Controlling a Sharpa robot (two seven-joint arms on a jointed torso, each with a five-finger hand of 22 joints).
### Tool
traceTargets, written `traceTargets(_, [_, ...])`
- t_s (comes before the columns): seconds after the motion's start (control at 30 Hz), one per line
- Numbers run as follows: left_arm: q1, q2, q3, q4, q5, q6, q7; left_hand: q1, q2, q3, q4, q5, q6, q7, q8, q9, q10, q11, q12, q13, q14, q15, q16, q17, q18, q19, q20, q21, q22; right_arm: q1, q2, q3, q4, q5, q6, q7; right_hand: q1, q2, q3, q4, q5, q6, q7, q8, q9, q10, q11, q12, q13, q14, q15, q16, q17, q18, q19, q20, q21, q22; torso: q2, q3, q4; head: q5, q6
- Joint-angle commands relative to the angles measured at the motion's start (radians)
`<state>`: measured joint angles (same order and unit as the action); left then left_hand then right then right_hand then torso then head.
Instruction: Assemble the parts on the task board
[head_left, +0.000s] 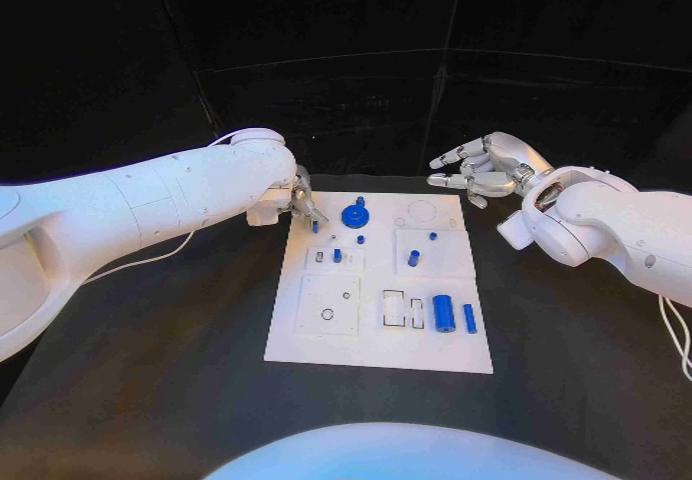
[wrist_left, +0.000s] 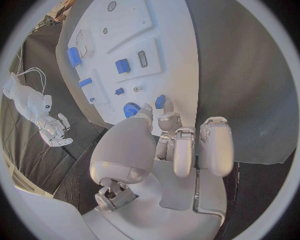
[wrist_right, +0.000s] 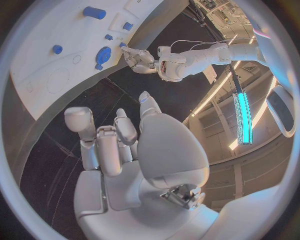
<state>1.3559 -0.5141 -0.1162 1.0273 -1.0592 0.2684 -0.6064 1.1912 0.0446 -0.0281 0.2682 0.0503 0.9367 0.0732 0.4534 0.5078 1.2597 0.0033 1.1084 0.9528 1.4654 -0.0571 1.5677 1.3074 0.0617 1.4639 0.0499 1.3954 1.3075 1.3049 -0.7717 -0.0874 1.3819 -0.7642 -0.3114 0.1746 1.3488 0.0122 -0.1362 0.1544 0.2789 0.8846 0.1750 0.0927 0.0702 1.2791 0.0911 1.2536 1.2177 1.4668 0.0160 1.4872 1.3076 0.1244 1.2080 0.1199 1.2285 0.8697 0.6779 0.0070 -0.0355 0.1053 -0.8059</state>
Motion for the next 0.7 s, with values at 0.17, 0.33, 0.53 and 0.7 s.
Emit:
traceTargets(0.17, [0.0,0.005,0.0,-0.005,0.016,0.017,0.005,0.031,0.013,0.014,-0.015,0.002,0.008,0.001,0.007,-0.005,0.005,-0.004,0.006,-0.001,0.105,-0.006,0.003,0.263,-0.008,0.009,-0.004,0.002,0.034,0.002,0.001,0.001,0.001,0.003,0.008,0.006,-0.005,0.007,-0.007,0.0,0.007,0.001,0.003,0.002,-0.001,-0.003,0.0,0.002,0.001,0.064,-0.003,-0.004,0.099,0.006,-0.003,0.0,-0.005,0.0,0.0,0.0002,-0.0007,0.001,-0.002])
traceTargets(0.33, [-0.001,0.008,0.0,-0.006,0.017,0.016,0.008,0.043,0.02,0.021,-0.021,0.002,0.009,0.0,0.007,-0.008,0.005,-0.004,0.006,-0.002,0.105,-0.007,0.003,0.263,-0.008,0.01,-0.004,0.003,0.036,0.002,0.0,0.001,0.001,0.003,0.008,0.005,-0.005,0.01,-0.007,0.001,0.008,0.001,0.003,0.002,-0.001,-0.003,0.0,0.003,0.001,0.064,-0.003,-0.003,0.1,0.006,-0.003,0.0,-0.005,0.0,0.0,0.0001,0.0003,0.001,-0.001])
traceTargets(0.53, [-0.001,0.01,0.0,-0.009,0.017,0.012,0.011,0.068,0.033,0.038,-0.037,0.002,0.009,-0.002,0.007,-0.012,0.005,-0.006,0.004,-0.004,0.105,-0.008,0.003,0.263,-0.008,0.009,-0.005,0.002,0.036,0.002,0.0,0.001,0.001,0.003,0.008,0.005,-0.005,0.01,-0.007,0.001,0.008,0.001,0.003,0.002,-0.001,-0.003,0.0,0.003,0.001,0.064,-0.003,-0.003,0.1,0.006,-0.003,0.0,-0.005,0.0,0.0,0.0001,-0.0001,0.001,-0.001])
traceTargets(0.7, [-0.002,0.011,0.0,-0.01,0.017,0.007,0.012,0.133,0.061,0.092,-0.084,0.003,0.004,-0.008,0.005,-0.019,0.002,-0.012,0.0,-0.008,0.105,-0.013,0.003,0.263,-0.008,0.009,-0.009,0.002,0.037,0.002,-0.001,0.001,0.002,0.003,0.007,0.005,-0.005,0.01,-0.007,0.001,0.008,0.001,0.003,0.002,-0.001,-0.003,0.0,0.003,0.001,0.064,-0.003,-0.003,0.1,0.006,-0.003,0.0,-0.005,0.0,0.0,-0.0002,-0.0001,0.0,-0.002])
